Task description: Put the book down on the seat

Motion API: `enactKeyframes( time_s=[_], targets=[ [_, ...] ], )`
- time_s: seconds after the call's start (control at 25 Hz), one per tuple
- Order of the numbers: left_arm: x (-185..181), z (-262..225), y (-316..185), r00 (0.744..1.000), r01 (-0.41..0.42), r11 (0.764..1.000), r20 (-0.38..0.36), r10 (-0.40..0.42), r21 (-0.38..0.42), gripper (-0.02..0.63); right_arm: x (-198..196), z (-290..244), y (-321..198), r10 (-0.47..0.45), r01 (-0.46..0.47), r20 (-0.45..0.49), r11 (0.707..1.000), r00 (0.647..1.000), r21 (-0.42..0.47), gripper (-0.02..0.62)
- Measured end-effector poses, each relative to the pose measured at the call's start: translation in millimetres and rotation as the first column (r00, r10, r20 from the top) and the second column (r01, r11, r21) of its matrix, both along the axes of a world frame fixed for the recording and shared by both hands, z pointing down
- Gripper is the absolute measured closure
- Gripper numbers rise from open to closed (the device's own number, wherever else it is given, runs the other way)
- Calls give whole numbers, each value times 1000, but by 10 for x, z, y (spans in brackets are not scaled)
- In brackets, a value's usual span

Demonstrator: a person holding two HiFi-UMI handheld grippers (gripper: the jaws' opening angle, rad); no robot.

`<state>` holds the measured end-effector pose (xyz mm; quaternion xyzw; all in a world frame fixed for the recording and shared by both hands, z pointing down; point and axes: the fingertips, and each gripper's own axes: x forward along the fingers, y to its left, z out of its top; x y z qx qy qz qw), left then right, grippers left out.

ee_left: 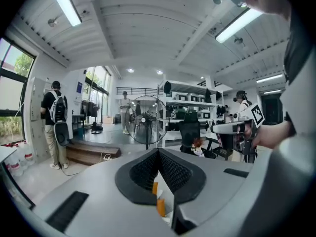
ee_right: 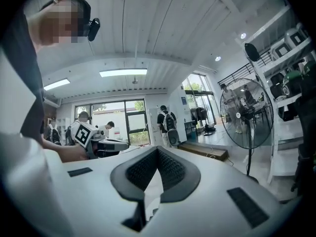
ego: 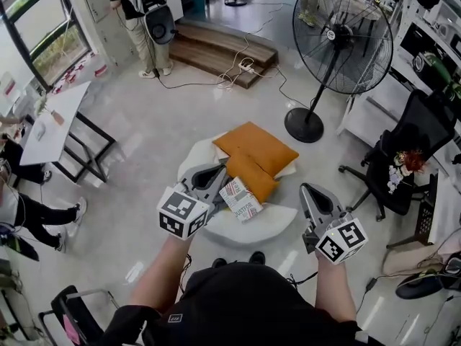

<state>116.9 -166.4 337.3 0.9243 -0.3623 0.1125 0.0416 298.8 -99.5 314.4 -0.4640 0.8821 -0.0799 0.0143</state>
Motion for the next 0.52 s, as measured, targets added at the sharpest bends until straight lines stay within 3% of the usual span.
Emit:
enactKeyframes(
  time_s=[0.24, 0.52],
  targets=[
    [-72, -62, -64, 998, 56, 998, -5, -56, -1, 603, -67, -61, -23, -34, 33, 6, 999, 999, 21, 581],
    [-208, -4, -11, 999, 53, 998, -8, -53, -24, 603, -288, -14, -1, -71, 71, 7, 997, 997, 29, 581]
  ],
)
